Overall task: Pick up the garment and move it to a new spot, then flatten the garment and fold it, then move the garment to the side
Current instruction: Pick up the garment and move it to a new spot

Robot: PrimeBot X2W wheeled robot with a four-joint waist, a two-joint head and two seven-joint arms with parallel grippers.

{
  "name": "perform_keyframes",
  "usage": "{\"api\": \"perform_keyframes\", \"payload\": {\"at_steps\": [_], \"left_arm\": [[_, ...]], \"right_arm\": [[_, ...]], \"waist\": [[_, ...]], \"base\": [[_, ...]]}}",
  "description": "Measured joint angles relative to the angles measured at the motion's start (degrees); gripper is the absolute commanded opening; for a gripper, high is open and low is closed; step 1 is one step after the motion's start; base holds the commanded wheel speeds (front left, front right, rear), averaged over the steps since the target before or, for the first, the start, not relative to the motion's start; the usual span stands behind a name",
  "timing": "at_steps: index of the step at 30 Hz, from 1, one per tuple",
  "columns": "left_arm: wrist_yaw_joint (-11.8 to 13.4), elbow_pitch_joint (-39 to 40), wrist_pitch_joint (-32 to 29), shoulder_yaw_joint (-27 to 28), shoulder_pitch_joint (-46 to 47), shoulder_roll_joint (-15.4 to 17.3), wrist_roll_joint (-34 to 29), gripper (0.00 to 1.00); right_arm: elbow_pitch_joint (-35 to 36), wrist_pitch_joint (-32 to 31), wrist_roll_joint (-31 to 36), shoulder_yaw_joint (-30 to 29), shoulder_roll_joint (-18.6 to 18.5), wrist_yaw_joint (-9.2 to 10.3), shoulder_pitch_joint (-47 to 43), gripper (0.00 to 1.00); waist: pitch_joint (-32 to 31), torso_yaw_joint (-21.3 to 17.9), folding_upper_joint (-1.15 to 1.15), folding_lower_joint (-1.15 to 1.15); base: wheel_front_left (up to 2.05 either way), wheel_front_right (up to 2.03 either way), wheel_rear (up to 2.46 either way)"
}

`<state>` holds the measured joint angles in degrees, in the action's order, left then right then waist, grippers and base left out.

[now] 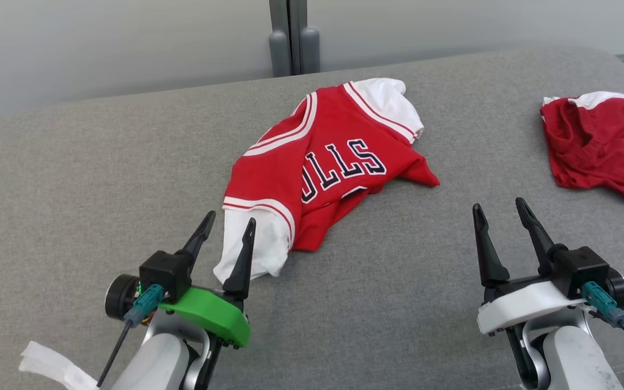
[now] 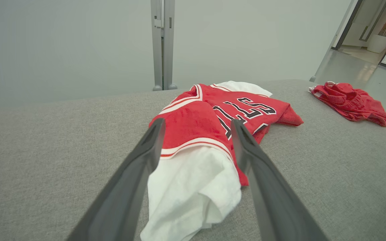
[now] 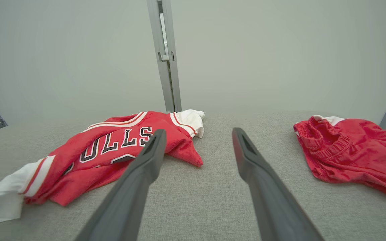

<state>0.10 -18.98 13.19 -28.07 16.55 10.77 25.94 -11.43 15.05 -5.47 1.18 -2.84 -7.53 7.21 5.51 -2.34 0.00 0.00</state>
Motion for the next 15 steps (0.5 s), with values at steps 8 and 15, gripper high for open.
{"api": "perform_keyframes", "payload": {"at_steps": [8,15], "left_arm": [[3.52,4.59,0.35,2.32,-5.76,0.14,2.25,1.0],[5.52,6.36,1.58,5.87,-11.6,-1.62,3.74,1.0]], "right_arm": [[-1.32,0.01,1.26,-0.68,0.0,0.0,-1.19,1.0],[-1.63,0.0,1.11,-0.68,0.0,0.0,-2.81,1.0]], "waist": [[-3.72,1.05,0.0,0.0],[-5.06,1.54,0.0,0.0]], "base": [[0.0,0.0,0.0],[0.0,0.0,0.0]]}}
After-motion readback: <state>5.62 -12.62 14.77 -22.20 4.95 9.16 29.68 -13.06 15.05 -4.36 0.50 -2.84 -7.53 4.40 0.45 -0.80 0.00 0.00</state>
